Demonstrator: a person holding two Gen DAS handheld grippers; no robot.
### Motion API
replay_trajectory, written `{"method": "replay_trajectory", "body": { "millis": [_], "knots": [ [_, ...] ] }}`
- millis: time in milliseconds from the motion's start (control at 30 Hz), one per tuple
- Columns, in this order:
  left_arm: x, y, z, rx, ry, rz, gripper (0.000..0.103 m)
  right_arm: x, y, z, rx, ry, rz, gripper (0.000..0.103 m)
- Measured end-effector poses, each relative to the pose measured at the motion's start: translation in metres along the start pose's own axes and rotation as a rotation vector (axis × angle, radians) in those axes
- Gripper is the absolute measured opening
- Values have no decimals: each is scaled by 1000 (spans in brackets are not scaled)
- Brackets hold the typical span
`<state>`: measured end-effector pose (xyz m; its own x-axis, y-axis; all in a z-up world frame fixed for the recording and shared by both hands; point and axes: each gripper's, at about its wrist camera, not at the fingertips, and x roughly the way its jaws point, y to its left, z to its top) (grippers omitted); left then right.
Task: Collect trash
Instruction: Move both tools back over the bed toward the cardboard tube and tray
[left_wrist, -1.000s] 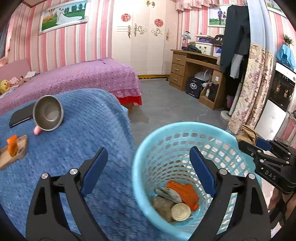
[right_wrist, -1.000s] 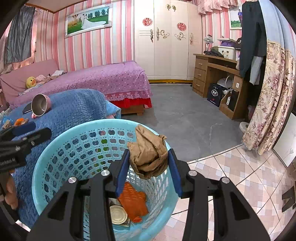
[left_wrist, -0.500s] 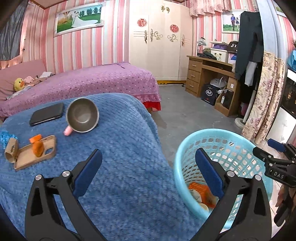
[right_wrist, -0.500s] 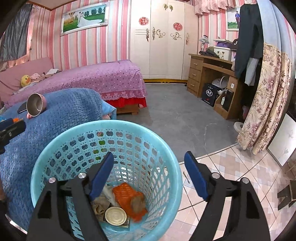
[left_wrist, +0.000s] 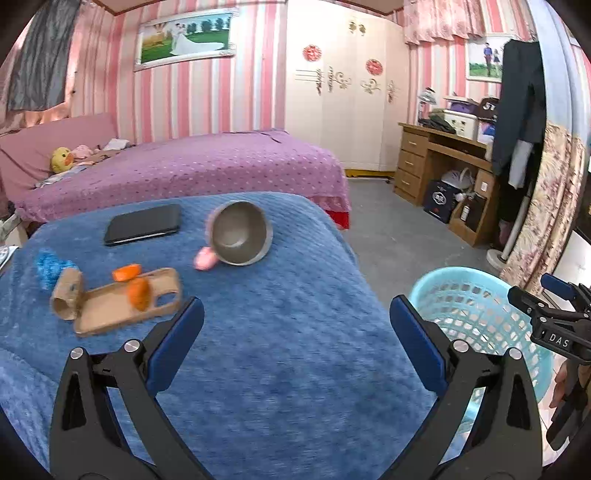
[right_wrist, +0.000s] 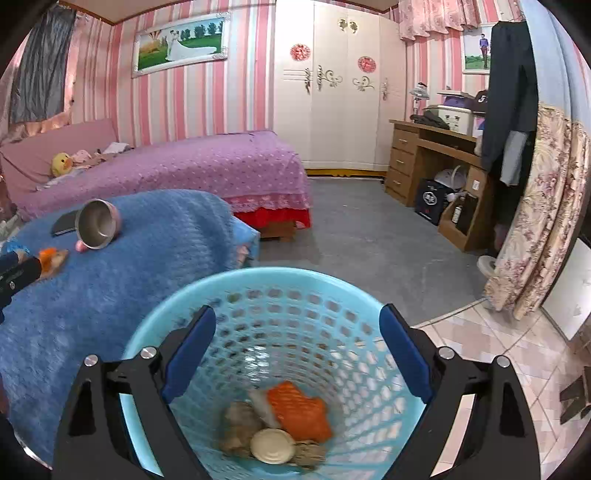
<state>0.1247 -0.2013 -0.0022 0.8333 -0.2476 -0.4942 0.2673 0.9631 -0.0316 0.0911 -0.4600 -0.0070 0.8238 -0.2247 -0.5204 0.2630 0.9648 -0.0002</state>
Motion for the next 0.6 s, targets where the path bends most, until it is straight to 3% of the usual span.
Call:
{"method": "replay_trajectory", "body": {
  "millis": [400, 600],
  "knots": [
    [-24, 89, 6, 11, -16, 117, 97, 7, 79, 11, -67, -2, 72, 88],
    [-20, 134, -1, -31, 0, 161, 97, 12, 113, 11, -93, 3, 90, 88]
  ]
}}
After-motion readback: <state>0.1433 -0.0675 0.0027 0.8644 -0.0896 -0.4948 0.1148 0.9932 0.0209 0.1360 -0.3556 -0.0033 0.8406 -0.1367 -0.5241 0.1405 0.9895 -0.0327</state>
